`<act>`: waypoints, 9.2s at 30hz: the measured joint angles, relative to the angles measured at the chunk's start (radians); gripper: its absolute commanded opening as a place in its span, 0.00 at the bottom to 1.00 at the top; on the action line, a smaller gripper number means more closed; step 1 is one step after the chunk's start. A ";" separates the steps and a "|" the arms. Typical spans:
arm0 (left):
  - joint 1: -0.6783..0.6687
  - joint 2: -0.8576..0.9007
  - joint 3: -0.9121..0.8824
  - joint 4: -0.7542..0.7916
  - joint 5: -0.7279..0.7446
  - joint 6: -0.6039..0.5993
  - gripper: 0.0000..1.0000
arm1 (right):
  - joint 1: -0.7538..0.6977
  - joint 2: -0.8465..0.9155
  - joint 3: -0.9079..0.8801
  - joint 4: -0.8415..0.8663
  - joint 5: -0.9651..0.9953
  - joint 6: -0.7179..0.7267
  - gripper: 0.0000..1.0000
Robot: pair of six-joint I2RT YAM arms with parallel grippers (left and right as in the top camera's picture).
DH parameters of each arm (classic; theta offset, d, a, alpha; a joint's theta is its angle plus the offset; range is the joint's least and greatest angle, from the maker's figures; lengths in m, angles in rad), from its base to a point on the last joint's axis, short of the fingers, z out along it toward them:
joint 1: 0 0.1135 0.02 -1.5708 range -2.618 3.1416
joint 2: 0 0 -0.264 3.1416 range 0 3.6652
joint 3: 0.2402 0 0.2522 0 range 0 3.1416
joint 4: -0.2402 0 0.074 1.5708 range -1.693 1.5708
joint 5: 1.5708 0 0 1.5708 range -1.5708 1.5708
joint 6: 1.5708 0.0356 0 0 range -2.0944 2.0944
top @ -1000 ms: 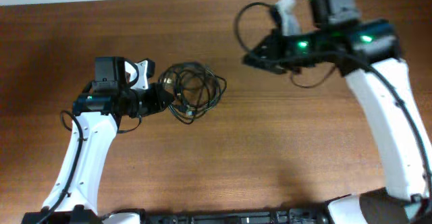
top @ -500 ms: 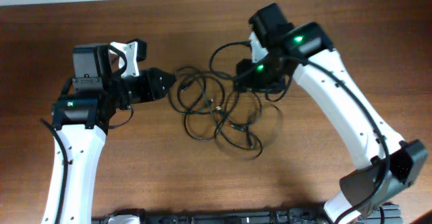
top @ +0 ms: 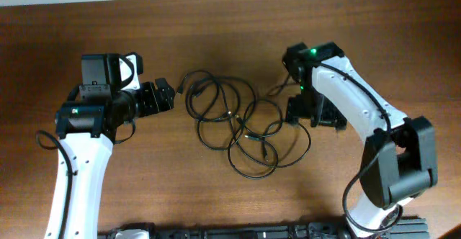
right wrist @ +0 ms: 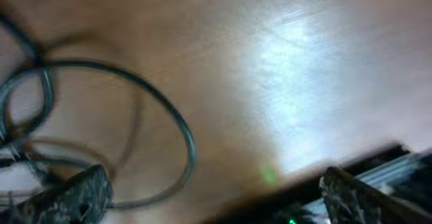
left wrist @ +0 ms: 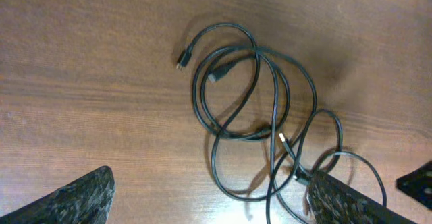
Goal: Untangle cables
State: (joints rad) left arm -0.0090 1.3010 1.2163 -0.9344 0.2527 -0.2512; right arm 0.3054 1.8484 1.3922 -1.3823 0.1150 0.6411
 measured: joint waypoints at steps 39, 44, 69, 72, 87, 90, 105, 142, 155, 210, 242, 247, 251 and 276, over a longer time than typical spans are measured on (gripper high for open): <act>-0.404 0.000 0.000 0.171 0.458 0.360 0.99 | -0.037 -0.362 0.593 0.506 -1.040 0.107 0.04; -0.511 0.000 0.001 0.235 0.477 0.389 0.99 | -0.037 -0.343 0.591 0.927 -1.209 0.429 0.04; -0.537 0.005 0.015 0.233 0.337 0.367 0.36 | -0.037 -0.346 0.592 1.081 -1.320 0.672 0.04; -0.537 0.005 0.015 0.221 0.333 0.370 0.16 | -0.069 -0.346 0.592 1.081 -1.320 0.672 0.04; -0.517 -0.015 0.089 0.213 0.322 0.371 0.00 | -0.172 -0.336 0.601 0.896 -1.494 0.055 0.98; -0.443 -0.074 0.169 0.244 0.319 0.330 0.00 | -0.172 -0.275 0.607 0.682 -1.493 -0.148 0.99; -0.253 -0.178 0.267 1.048 0.137 -0.281 0.00 | -0.142 0.031 0.602 -0.077 -0.650 -0.402 0.98; 0.256 0.623 0.328 0.818 -0.486 0.228 0.68 | 0.024 0.017 -0.266 0.503 -0.393 -0.308 0.98; 0.282 0.644 0.328 0.606 -0.435 0.241 0.98 | 0.024 -0.008 -0.300 0.539 -0.393 -0.304 0.99; 0.473 0.869 0.328 0.871 -0.378 0.396 0.67 | 0.024 -0.015 -0.311 0.569 -0.391 -0.278 0.98; 0.498 0.966 0.355 0.985 -0.040 -0.150 0.01 | 0.024 -0.015 -0.312 0.570 -0.390 -0.278 0.98; 0.515 0.966 0.359 0.973 0.060 -0.335 0.31 | 0.024 -0.015 -0.312 0.570 -0.390 -0.278 0.98; 0.517 0.966 0.360 0.977 0.161 -0.354 0.55 | 0.024 -0.015 -0.312 0.570 -0.390 -0.278 0.98; 0.556 0.684 0.369 0.662 0.003 0.005 0.95 | 0.024 -0.017 -0.314 0.575 -0.390 -0.278 0.98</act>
State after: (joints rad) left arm 0.5468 1.9850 1.5848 -0.2726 0.2554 -0.2459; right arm 0.3290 1.8313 1.0786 -0.8078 -0.2749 0.3634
